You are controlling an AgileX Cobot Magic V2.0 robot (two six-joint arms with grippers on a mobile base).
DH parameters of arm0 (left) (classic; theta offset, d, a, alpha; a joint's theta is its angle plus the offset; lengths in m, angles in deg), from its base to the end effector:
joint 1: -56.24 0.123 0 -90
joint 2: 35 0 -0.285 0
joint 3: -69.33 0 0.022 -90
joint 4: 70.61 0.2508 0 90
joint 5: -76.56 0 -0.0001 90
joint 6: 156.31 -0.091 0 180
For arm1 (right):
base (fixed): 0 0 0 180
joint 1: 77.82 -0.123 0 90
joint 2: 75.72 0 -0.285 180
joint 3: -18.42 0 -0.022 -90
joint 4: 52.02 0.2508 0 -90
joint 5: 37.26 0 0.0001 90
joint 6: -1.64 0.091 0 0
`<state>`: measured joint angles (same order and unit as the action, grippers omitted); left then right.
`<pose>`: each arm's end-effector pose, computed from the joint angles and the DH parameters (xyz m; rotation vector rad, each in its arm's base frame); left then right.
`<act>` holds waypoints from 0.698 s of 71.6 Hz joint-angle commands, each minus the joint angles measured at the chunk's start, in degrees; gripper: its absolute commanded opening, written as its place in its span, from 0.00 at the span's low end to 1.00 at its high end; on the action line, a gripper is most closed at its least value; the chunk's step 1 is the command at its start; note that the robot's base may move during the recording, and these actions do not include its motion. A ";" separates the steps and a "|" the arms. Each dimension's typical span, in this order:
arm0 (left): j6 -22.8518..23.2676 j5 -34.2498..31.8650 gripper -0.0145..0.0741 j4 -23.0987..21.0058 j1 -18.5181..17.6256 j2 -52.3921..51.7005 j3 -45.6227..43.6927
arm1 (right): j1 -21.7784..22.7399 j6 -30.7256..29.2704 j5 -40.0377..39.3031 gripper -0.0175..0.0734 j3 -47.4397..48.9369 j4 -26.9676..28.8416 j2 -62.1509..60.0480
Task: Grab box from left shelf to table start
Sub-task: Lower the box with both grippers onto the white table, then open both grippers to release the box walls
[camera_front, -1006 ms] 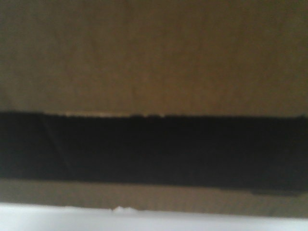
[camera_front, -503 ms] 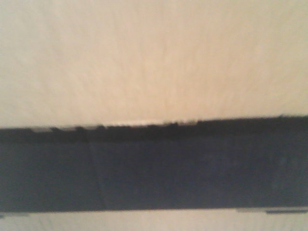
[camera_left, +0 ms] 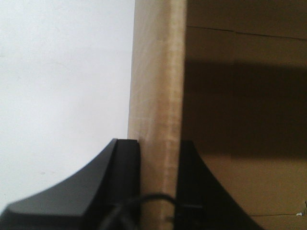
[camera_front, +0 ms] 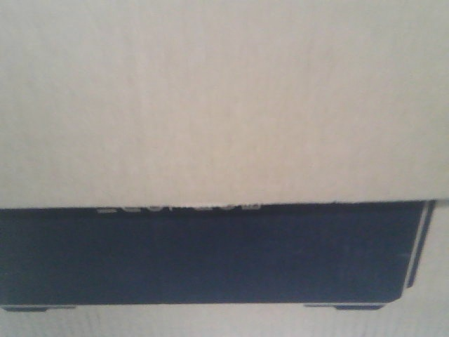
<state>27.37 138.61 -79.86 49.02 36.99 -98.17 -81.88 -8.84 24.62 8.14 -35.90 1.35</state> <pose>0.2061 -0.0391 0.3651 0.0370 2.5619 -0.2844 0.2299 0.0387 0.3593 -0.2429 2.5626 0.3284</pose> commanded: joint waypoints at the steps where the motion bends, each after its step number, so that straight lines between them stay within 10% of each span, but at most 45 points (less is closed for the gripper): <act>1: 0.79 -5.25 0.06 -15.43 -1.21 0.57 -2.19 | -0.91 -2.29 -2.69 0.26 1.78 13.73 0.56; 30: -2.79 -4.26 0.07 -15.43 -1.21 4.77 -2.19 | -0.91 -4.28 -2.67 0.26 1.78 13.73 1.80; 50: -3.68 -3.66 0.52 -15.94 -1.21 4.77 -2.19 | -0.91 -4.28 -2.73 0.58 1.78 13.73 1.80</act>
<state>23.69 137.75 -81.85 49.02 42.88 -98.04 -81.61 -10.83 23.77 8.11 -36.00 4.96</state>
